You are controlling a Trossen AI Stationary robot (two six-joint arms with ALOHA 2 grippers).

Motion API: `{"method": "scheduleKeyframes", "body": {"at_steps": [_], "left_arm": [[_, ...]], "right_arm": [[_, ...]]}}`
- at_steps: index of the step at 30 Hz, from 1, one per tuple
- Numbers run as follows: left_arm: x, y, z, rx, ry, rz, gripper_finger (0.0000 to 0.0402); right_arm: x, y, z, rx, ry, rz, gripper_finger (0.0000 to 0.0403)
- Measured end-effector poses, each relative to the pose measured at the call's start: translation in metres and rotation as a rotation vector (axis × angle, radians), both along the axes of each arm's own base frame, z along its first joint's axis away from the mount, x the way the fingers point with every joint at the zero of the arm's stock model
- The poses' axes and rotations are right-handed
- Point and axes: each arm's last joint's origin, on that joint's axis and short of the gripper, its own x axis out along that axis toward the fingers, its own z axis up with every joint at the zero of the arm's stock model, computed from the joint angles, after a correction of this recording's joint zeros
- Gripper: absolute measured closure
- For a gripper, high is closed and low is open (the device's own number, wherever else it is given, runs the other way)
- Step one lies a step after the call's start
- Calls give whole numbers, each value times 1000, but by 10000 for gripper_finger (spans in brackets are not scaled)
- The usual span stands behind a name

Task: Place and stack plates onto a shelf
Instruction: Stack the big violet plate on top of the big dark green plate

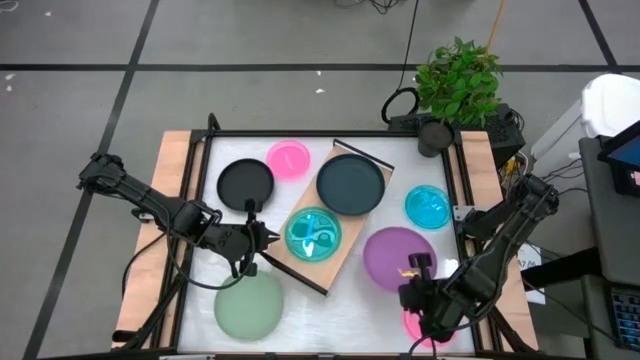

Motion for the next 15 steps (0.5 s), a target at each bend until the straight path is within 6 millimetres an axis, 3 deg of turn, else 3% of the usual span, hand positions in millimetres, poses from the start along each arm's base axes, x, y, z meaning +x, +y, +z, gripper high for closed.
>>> {"method": "scheduleKeyframes", "body": {"at_steps": [15], "left_arm": [[0,0,0,-1,0,1,369]], "right_arm": [[-8,-12,32,-79,6,-57,403]]}}
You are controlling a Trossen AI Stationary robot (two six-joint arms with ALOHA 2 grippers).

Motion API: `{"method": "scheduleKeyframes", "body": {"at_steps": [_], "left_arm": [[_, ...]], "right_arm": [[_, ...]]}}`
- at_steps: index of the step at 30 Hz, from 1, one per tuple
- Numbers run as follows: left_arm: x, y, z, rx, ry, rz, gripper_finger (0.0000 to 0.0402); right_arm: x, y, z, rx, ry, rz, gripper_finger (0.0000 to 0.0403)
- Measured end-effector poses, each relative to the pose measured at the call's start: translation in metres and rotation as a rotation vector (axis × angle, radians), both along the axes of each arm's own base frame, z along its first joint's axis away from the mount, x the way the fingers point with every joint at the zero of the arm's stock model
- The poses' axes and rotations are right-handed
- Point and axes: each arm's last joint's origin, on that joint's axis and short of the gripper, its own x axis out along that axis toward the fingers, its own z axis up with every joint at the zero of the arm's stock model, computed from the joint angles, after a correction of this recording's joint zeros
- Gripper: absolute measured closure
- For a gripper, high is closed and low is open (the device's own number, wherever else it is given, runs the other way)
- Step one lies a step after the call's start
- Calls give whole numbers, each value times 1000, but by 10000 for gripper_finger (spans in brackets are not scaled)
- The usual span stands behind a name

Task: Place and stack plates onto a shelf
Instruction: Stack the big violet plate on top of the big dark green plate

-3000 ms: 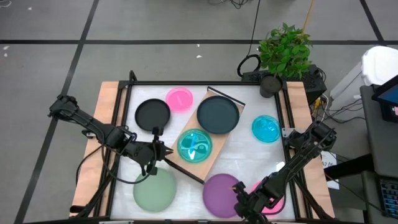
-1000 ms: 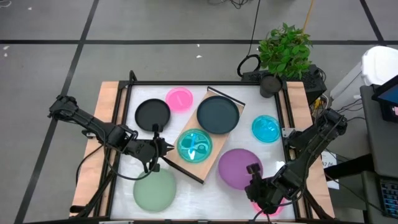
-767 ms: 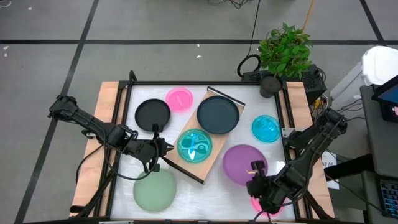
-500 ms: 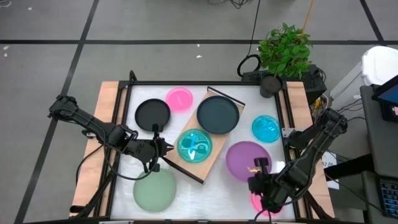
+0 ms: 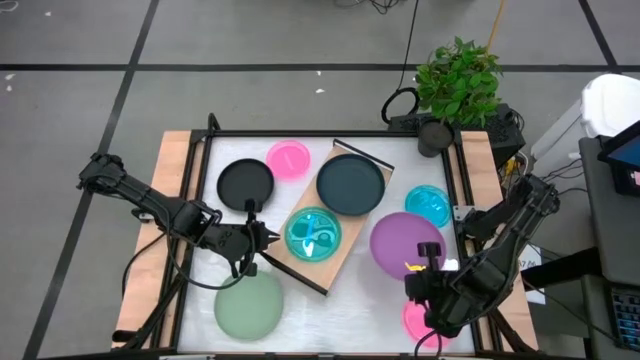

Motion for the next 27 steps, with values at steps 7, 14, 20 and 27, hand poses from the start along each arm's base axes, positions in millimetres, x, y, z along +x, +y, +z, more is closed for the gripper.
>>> {"method": "scheduleKeyframes", "body": {"at_steps": [7,14,20,27], "left_arm": [[0,0,0,0,0,0,369],[0,0,0,1,0,-1,369],[0,0,0,1,0,-1,369],[0,0,0,1,0,-2,369]], "right_arm": [[0,-10,18,-68,-41,-19,403],[10,-24,25,-103,-24,-6,403],[22,-41,25,-148,8,7,403],[37,-65,25,-194,42,18,403]]}}
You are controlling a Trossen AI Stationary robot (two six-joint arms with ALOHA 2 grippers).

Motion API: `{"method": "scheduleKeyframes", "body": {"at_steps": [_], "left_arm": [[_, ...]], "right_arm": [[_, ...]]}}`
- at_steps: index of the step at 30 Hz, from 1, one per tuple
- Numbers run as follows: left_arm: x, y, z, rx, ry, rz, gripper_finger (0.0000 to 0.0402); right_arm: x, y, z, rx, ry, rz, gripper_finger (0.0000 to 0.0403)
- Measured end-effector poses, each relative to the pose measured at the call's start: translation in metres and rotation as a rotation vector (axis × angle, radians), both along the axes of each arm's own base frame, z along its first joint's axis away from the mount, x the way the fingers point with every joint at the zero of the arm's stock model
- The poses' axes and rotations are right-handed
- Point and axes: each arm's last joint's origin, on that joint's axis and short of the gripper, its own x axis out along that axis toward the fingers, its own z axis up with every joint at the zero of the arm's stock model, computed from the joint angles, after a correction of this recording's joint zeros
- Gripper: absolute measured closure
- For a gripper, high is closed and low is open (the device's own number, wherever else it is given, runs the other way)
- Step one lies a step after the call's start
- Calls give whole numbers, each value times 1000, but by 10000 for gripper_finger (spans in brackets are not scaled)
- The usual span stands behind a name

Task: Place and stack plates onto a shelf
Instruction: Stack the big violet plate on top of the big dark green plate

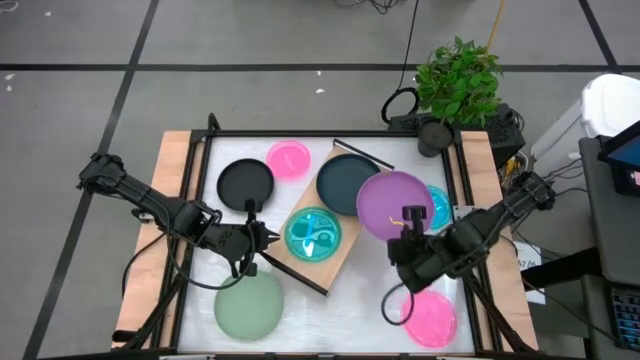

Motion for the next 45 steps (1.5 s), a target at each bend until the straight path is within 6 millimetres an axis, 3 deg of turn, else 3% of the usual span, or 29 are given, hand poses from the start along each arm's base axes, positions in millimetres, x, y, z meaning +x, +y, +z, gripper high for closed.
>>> {"method": "scheduleKeyframes", "body": {"at_steps": [24,35,45], "left_arm": [[0,0,0,-8,-2,7,369],[1,0,-1,-21,0,18,369],[1,-1,-1,-28,-4,22,369]], "right_arm": [[53,-70,4,-67,-101,78,403],[70,-91,-23,-19,-111,126,403],[73,-100,-56,-13,-60,130,403]]}}
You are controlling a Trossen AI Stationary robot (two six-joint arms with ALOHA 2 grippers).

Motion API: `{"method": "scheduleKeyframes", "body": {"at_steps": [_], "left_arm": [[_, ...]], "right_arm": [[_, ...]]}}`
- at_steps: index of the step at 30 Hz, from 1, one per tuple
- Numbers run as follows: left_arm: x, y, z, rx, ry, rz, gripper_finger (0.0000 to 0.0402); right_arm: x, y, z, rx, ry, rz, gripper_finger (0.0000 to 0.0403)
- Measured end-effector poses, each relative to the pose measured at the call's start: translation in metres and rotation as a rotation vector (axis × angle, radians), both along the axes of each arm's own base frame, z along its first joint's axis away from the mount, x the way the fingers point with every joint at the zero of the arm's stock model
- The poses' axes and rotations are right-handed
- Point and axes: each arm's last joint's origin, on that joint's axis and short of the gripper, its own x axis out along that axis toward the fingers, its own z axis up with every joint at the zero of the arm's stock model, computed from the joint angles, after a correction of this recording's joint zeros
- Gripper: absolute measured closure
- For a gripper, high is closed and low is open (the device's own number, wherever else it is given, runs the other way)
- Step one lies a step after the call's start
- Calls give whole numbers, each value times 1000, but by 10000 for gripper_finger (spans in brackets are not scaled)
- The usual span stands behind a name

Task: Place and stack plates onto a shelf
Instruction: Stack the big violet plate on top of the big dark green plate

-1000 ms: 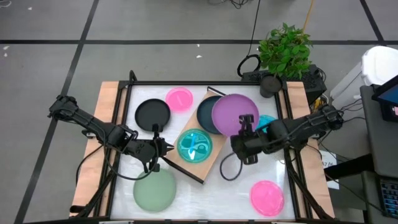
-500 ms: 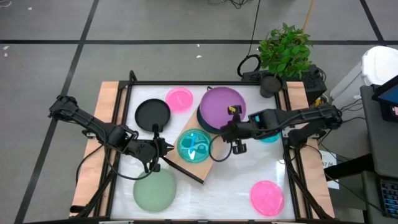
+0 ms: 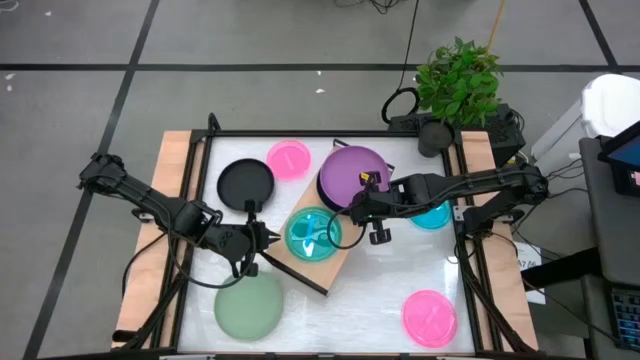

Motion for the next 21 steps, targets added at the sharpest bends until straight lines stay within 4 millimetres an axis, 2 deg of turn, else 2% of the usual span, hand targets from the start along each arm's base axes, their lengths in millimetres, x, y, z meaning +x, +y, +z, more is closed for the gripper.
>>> {"method": "scheduleKeyframes", "body": {"at_steps": [6,21], "left_arm": [[0,0,0,2,0,-2,369],[0,0,0,3,0,-3,369]], "right_arm": [[1,0,-7,-4,-6,5,401],[6,0,-5,-10,-57,29,399]]}}
